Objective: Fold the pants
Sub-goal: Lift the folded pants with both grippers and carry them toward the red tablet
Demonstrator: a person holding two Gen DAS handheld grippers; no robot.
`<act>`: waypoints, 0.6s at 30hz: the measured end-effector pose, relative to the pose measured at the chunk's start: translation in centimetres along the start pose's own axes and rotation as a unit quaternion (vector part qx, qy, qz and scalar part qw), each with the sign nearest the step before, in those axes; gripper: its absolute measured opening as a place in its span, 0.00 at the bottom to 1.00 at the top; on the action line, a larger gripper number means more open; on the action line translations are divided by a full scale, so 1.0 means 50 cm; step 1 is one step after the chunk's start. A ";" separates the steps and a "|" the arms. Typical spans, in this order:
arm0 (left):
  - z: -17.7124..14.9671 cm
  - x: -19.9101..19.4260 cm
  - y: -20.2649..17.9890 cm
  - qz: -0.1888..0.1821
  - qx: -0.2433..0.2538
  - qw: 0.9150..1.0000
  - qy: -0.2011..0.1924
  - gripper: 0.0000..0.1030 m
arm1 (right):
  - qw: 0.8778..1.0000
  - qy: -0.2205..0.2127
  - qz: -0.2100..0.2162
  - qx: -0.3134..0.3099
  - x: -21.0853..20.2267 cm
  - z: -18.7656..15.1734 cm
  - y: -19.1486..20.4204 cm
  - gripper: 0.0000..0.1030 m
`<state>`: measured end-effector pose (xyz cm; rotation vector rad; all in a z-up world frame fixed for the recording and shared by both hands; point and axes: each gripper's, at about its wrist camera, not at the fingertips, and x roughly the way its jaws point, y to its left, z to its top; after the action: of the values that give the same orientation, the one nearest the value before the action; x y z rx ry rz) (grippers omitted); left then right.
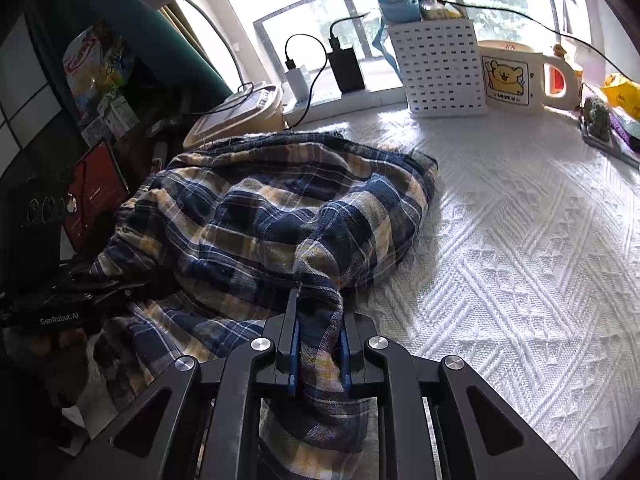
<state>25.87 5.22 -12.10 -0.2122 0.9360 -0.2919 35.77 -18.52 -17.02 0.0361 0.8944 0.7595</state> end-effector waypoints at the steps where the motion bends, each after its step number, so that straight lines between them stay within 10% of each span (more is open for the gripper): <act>1: 0.000 -0.004 -0.001 0.000 0.001 1.000 -0.002 0.22 | 1.000 -0.003 -0.002 -0.003 -0.003 0.000 0.004 0.13; 18: -0.006 -0.128 0.000 0.016 0.001 0.997 -0.070 0.22 | 0.997 -0.057 -0.011 -0.060 -0.088 0.030 0.108 0.13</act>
<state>22.06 7.34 -7.39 -0.2135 0.8000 -0.2445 32.00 -16.76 -11.24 -0.0354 0.7386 0.7806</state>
